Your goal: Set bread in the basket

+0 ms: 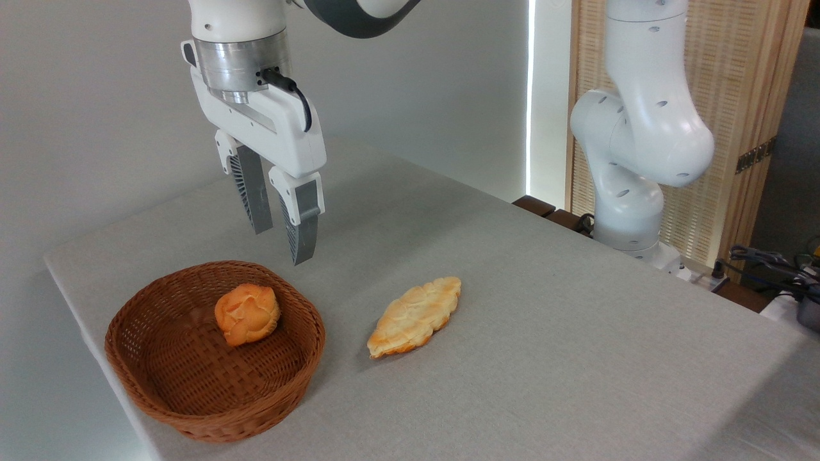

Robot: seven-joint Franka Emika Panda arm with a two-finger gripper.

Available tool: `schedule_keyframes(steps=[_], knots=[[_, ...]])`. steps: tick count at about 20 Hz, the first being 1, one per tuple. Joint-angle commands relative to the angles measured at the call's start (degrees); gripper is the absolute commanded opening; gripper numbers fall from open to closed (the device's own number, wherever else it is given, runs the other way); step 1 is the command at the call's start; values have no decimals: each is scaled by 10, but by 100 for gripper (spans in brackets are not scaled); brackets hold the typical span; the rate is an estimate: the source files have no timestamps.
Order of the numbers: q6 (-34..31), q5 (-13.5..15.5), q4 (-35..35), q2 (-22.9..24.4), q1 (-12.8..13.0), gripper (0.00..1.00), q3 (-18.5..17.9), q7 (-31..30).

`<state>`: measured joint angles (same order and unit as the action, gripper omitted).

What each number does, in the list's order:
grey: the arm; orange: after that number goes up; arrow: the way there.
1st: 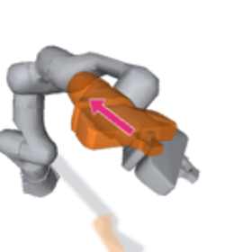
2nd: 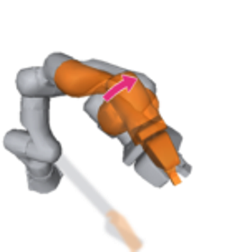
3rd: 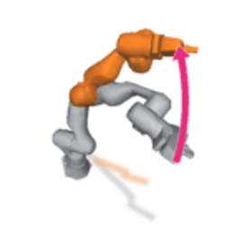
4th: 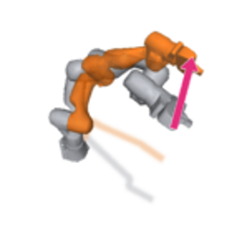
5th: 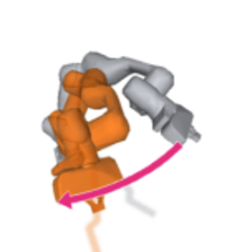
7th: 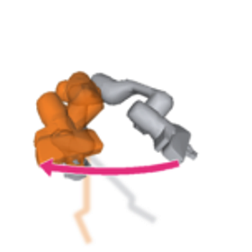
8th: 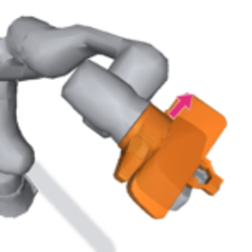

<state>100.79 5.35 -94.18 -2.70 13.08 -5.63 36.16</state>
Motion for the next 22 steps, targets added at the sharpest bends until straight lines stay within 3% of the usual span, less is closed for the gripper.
schedule_keyframes(steps=[1,22], knots=[[-10,-7,8,-6,5,100,-4,-6],[-15,-7,1,-19,5,100,1,-7]])
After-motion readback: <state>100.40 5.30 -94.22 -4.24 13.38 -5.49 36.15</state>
